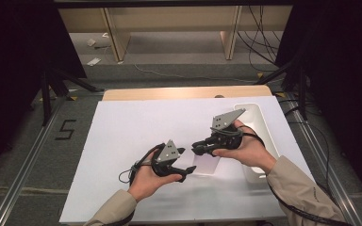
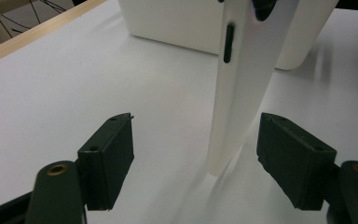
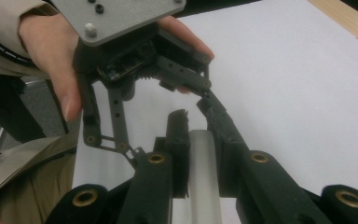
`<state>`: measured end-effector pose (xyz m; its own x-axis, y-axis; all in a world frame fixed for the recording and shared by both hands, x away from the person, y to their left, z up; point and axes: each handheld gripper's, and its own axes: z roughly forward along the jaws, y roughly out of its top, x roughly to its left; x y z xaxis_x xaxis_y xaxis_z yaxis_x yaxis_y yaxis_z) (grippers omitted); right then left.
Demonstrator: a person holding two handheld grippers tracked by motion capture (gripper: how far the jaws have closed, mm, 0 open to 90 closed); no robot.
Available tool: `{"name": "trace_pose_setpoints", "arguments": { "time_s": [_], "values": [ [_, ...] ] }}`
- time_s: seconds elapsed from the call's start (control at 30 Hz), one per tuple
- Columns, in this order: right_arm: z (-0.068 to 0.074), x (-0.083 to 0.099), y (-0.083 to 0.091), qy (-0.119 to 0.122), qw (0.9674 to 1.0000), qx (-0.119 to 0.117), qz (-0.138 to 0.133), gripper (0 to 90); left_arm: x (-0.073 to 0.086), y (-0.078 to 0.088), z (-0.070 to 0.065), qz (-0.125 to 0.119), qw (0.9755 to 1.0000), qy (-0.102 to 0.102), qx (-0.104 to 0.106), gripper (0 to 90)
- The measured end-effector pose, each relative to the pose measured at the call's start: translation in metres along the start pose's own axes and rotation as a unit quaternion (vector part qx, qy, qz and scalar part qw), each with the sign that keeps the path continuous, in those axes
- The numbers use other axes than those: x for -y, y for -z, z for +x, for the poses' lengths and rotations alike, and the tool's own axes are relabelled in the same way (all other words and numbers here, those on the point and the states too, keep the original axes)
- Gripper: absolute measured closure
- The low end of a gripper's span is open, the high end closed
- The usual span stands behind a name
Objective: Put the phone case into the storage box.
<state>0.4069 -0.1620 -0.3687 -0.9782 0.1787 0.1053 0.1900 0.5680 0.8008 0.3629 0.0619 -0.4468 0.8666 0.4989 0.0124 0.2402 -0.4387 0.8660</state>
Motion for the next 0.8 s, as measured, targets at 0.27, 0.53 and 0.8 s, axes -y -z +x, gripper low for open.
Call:
{"name": "trace_pose_setpoints", "arguments": {
  "time_s": [0.27,0.53,0.8],
  "values": [
    [0.0021,-0.0012,-0.0012,0.001,0.9999,-0.012,0.002,79.9,0.0013,-0.0027,0.0009,-0.007,0.9998,0.004,0.020,34.9],
    [0.0033,-0.0017,-0.0023,0.004,0.9998,-0.017,0.004,80.0,0.0031,-0.0057,0.0021,-0.012,0.9984,0.005,0.056,48.6],
    [0.0034,-0.0010,-0.0037,0.003,0.9996,-0.027,0.006,80.0,0.0034,-0.0077,0.0012,-0.021,0.9957,0.004,0.090,56.7]
  ]
}}
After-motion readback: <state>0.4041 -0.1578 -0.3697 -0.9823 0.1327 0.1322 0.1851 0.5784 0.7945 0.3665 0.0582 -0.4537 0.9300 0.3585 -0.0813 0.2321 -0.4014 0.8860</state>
